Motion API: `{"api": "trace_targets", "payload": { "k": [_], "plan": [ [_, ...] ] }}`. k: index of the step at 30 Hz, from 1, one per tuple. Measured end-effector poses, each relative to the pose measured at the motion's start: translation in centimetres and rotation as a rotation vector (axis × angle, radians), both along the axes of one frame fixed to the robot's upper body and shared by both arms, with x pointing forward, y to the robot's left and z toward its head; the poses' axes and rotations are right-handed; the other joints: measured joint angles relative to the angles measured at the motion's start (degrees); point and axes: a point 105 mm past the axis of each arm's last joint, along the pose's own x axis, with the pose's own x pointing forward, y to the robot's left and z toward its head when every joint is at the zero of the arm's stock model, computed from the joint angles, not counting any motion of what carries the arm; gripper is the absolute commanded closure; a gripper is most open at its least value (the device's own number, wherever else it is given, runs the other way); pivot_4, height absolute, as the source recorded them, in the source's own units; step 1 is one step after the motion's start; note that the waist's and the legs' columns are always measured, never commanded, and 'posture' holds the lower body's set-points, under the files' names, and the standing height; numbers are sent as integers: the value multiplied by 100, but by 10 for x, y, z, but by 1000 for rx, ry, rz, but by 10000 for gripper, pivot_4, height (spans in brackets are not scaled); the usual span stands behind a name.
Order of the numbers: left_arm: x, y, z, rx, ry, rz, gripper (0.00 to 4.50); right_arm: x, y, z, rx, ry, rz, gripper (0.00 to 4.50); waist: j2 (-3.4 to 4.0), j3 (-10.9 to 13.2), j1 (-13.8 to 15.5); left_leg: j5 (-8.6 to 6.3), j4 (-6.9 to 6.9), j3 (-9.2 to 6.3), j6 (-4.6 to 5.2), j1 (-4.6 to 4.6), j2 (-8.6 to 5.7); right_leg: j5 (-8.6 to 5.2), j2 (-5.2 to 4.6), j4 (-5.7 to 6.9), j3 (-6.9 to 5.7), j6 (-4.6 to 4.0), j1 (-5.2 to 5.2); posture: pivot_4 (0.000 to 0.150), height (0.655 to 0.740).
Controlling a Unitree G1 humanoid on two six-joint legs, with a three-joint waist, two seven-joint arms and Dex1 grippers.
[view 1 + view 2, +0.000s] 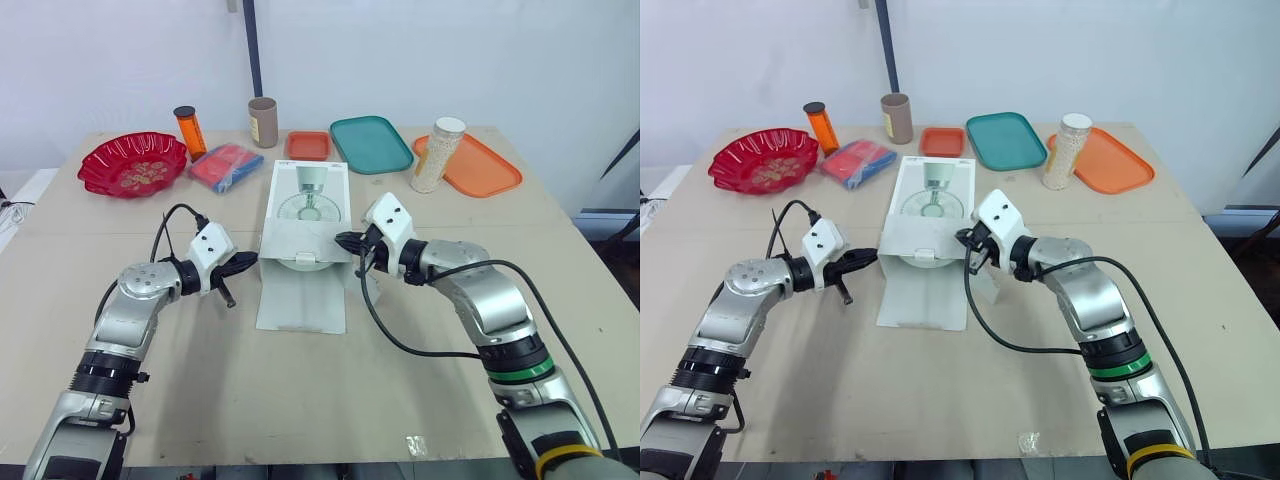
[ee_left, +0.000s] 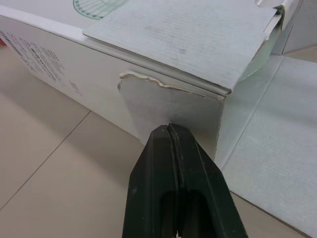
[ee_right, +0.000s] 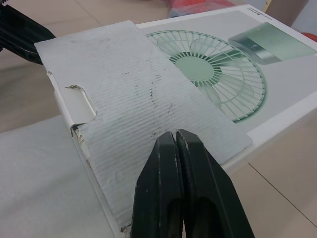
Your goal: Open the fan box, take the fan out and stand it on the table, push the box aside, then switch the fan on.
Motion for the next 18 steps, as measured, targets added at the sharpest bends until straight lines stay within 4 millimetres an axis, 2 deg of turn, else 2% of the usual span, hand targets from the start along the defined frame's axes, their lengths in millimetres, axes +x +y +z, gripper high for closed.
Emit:
{"api": "trace_targets", "payload": {
  "k": [5,9,12,15,18],
  "plan": [
    [0,2,0,2,-2,7,45000,0,0,0,-2,-1,2,44544,0,0,0,0,0,0,0,0,0,0,0,0,0,0,0,1500,7400],
    [-3,15,7,3,-6,19,45000,0,1,0,-2,-2,3,44544,0,0,-5,0,-2,1,0,0,2,0,1,0,0,0,-3,1500,7400],
    [-14,17,29,-25,-27,-14,45000,0,1,0,-2,-2,5,44544,0,0,-2,0,-4,0,0,-1,3,0,0,-1,0,0,-3,1500,7400],
    [-29,5,57,-73,-59,-85,45000,0,2,0,-4,-2,7,44544,-1,0,6,0,-3,-1,-1,-1,1,0,-3,-2,0,0,1,1500,7400],
    [-39,-8,76,-112,-77,-129,45000,0,2,0,-5,-3,7,44544,-1,0,2,0,-3,0,-1,0,3,0,1,-2,0,0,0,1500,7400]
  ]
}}
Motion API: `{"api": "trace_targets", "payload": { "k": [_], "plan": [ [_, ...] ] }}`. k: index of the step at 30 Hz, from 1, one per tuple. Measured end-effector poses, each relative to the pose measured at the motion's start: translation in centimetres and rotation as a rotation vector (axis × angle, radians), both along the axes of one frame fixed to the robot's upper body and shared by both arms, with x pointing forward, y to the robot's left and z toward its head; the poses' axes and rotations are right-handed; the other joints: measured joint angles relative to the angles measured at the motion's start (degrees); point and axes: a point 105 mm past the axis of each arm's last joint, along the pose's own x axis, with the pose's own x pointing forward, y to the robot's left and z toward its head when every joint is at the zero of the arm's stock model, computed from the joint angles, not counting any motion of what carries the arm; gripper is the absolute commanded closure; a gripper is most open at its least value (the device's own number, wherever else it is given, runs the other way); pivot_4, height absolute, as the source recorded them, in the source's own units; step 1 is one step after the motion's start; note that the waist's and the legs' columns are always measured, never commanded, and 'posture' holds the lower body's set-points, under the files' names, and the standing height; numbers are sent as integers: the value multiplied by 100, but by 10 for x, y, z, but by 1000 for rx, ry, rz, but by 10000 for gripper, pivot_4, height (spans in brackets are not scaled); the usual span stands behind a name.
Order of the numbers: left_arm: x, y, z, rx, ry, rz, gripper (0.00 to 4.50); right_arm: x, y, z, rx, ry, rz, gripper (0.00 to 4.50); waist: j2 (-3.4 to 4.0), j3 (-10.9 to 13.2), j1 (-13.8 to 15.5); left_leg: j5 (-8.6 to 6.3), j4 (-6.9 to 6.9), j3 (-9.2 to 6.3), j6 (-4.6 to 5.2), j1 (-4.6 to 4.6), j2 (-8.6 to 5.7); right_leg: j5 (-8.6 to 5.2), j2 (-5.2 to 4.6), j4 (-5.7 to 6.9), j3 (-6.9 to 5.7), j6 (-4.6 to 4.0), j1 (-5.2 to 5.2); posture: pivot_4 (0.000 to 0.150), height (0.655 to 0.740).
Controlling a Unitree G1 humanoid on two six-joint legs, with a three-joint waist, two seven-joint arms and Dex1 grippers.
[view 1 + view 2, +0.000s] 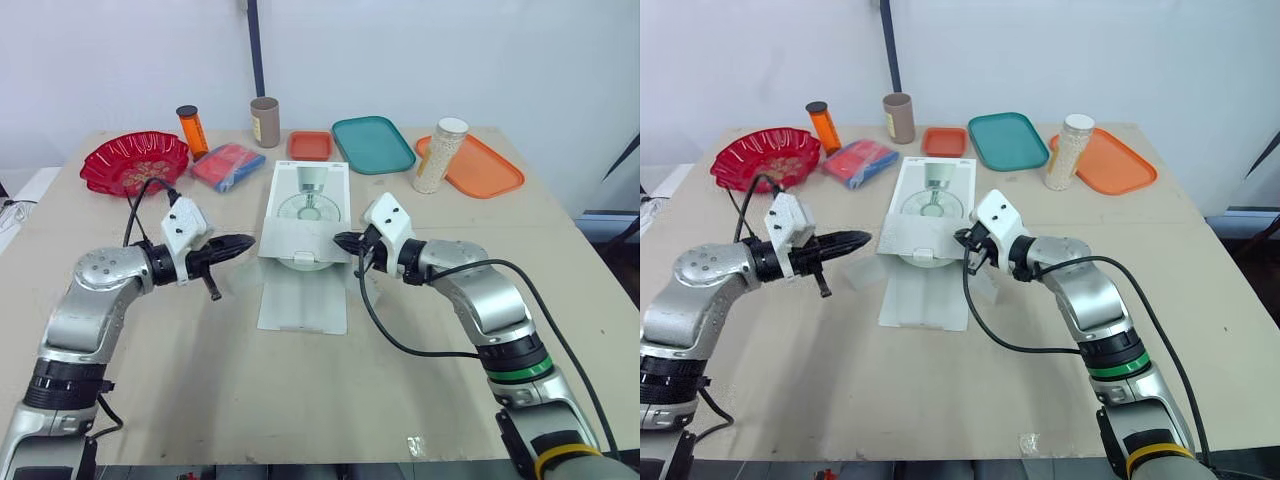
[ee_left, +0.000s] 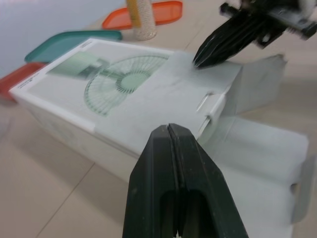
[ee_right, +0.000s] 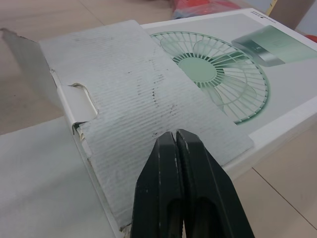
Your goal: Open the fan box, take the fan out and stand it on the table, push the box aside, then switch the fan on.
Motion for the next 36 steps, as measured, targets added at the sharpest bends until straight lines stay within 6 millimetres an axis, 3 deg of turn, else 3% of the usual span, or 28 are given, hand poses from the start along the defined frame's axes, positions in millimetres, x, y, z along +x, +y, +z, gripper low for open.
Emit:
{"api": "trace_targets", "payload": {
  "k": [6,12,18,25,36],
  "plan": [
    [-17,-25,28,-116,34,-63,45000,0,2,0,-1,1,13,44544,0,0,-1,0,0,3,1,0,1,0,1,0,1,0,0,1500,7400],
    [-39,-37,-13,-262,282,-58,45000,3,6,-1,-1,8,26,44544,-1,-1,-4,0,-11,20,0,20,10,1,6,1,18,-3,6,1500,7400],
    [-57,-35,-39,-498,532,2,45000,5,10,-1,-19,12,49,44544,-3,-2,-2,-1,-17,37,1,35,21,2,11,1,29,-4,12,1500,7400],
    [-58,-27,-44,-734,674,76,45000,8,12,0,-24,16,65,44544,-10,-9,1,-1,-19,51,0,44,27,5,14,1,36,-8,14,1500,7400],
    [-59,-9,-59,-748,784,136,45000,9,11,-1,-27,18,73,44544,-11,-10,6,-2,-25,56,-2,44,27,5,16,-2,39,-9,12,1500,7400]
  ]
}}
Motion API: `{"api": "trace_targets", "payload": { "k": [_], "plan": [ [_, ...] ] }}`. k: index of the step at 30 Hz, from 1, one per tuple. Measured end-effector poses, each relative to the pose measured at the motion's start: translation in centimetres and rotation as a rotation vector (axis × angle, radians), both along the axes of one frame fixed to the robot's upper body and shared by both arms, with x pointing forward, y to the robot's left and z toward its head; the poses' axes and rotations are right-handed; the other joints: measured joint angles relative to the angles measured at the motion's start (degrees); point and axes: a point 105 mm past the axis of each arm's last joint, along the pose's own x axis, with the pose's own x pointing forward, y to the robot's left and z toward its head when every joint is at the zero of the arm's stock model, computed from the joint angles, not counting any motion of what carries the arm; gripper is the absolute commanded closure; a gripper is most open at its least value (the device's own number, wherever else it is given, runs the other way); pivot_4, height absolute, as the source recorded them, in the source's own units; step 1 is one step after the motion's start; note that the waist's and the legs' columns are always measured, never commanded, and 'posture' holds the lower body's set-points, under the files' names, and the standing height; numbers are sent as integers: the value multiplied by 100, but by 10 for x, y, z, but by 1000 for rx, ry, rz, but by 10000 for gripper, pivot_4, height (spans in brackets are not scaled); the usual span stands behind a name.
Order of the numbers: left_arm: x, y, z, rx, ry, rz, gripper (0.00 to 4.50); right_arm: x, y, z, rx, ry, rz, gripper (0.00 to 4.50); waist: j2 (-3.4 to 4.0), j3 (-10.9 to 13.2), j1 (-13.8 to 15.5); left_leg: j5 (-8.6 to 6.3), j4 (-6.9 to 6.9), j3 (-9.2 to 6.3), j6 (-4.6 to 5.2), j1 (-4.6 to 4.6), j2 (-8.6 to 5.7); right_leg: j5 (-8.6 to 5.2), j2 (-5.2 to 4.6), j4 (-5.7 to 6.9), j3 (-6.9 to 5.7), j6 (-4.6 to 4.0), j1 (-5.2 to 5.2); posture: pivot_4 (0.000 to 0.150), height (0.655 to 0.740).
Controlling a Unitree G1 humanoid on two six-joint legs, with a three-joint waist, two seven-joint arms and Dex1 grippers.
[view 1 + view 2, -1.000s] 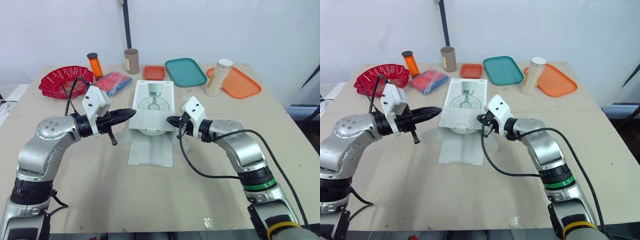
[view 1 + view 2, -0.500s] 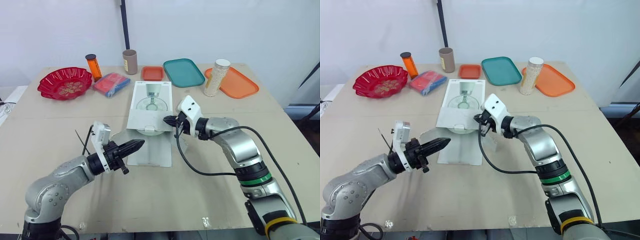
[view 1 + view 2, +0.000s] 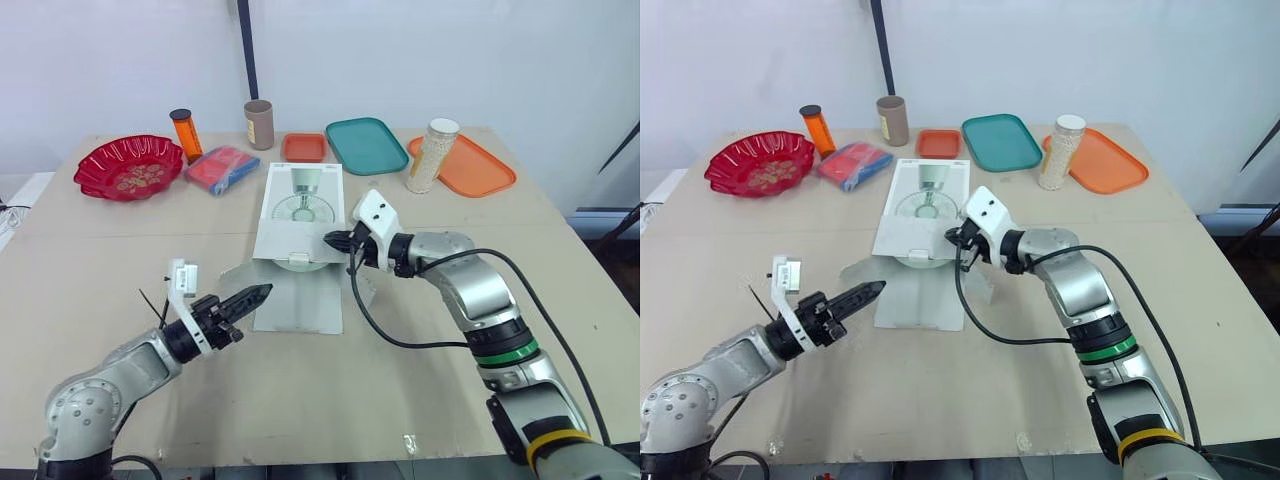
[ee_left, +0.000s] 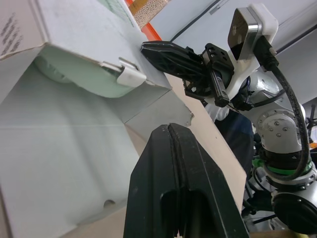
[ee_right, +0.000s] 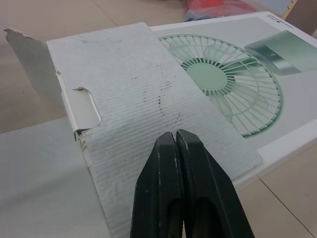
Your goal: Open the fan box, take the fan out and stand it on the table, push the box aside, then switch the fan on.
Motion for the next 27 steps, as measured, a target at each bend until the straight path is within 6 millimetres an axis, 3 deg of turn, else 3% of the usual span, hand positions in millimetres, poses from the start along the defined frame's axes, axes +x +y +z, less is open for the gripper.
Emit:
{"api": "trace_targets", "payload": {
  "k": [11,15,21,27],
  "plan": [
    [-4,-18,-11,-61,54,-80,45000,2,-5,-1,9,-6,-28,44544,-4,-5,6,0,0,3,-1,3,0,1,-1,-1,1,-1,3,1500,7400],
    [-6,-23,-19,-97,95,-68,45000,6,-6,0,2,-10,-34,44544,-4,-6,7,0,0,4,-1,4,1,2,0,-2,2,-2,2,1500,7400],
    [3,-15,-23,-127,127,-1,45000,13,-5,3,-4,-15,-39,44544,-4,-6,7,0,-2,5,-2,3,1,3,-2,-6,2,-4,2,1500,7400],
    [4,-30,-30,-194,169,1,45000,16,-5,4,-12,-21,-37,44544,-4,-6,8,1,-2,6,-3,3,1,3,-1,-6,1,-4,2,1500,7400]
  ]
}}
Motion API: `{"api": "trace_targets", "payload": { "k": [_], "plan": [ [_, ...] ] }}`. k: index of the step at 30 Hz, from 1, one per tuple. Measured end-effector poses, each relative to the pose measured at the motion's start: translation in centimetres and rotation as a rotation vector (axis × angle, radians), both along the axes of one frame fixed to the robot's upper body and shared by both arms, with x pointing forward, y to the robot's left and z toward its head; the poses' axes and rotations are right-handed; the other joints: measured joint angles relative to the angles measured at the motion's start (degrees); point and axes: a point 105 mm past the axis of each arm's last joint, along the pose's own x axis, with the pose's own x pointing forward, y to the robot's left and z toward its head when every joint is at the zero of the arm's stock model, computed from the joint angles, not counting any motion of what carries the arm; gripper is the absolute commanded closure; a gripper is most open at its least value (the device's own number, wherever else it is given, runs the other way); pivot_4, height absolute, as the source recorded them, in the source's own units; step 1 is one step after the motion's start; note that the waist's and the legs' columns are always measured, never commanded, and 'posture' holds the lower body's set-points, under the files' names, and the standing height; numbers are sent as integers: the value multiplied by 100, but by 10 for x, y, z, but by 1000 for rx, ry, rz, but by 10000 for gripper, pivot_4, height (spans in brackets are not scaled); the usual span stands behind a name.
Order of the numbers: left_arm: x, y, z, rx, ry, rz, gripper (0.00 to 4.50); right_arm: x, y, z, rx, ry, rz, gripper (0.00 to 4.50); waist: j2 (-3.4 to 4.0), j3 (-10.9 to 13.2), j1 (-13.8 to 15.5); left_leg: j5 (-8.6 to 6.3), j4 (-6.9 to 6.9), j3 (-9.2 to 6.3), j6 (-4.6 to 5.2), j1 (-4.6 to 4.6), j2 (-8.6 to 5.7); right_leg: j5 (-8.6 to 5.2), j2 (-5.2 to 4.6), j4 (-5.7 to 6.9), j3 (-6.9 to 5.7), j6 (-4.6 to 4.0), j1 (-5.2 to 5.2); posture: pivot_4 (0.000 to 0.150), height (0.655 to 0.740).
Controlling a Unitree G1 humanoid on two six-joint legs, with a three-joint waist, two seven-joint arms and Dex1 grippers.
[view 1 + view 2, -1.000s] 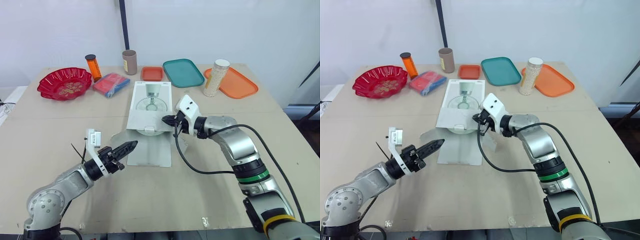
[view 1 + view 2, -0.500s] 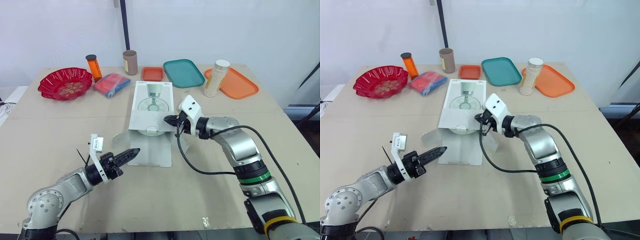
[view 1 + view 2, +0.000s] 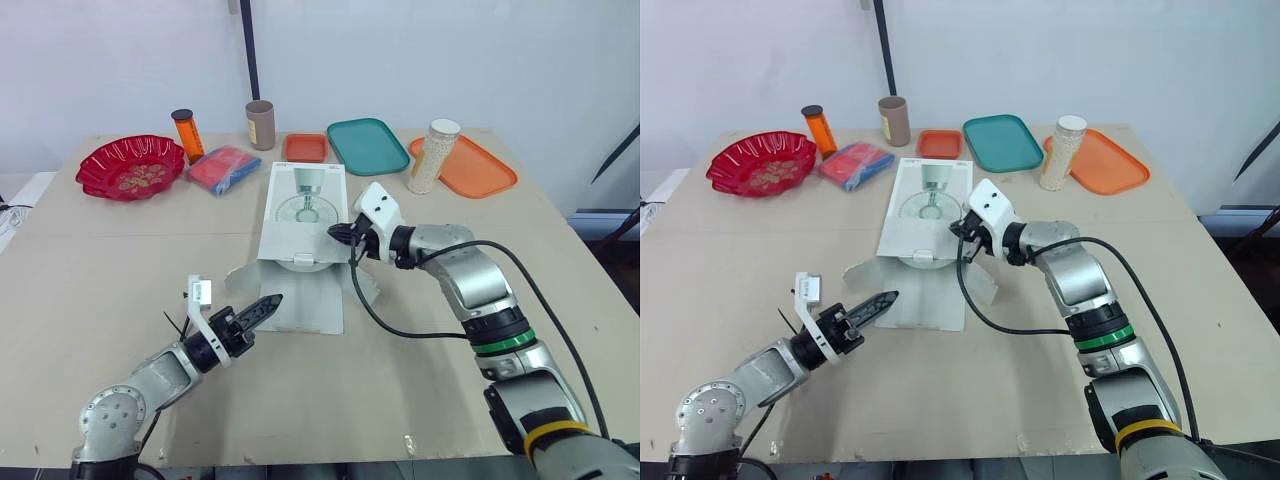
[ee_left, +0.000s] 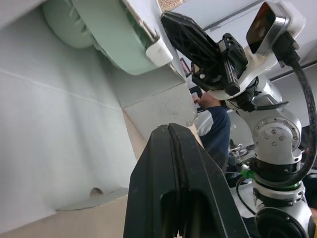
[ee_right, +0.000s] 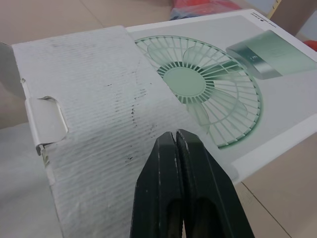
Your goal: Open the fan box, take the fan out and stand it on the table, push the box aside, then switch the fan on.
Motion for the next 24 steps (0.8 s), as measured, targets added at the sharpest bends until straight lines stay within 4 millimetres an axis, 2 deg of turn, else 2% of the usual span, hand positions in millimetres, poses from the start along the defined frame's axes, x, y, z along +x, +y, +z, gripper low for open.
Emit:
{"api": "trace_targets", "payload": {
  "k": [5,9,14,21,24],
  "plan": [
    [2,-11,-1,-30,21,-2,45000,0,0,0,-2,0,1,44544,1,0,2,0,0,0,0,0,-1,0,0,0,1,0,0,1500,7400],
    [15,-19,0,-86,49,39,45000,0,0,0,-10,-2,3,44544,0,0,5,0,0,0,-1,0,-1,0,0,-1,0,0,1,1500,7400],
    [21,-28,-9,-151,115,61,45000,0,0,0,-14,-4,5,44544,0,-1,9,1,0,0,-2,0,0,0,2,-1,0,0,0,1500,7400],
    [24,-30,-15,-200,153,85,45000,1,0,1,-22,-4,10,44544,0,-1,5,2,-1,1,-3,0,0,0,2,-1,0,1,1,1500,7400],
    [23,-29,-13,-215,138,78,37356,2,0,2,-24,-4,11,45000,0,-1,6,2,-1,1,-4,0,-1,0,2,-2,0,1,1,1500,7400]
  ]
}}
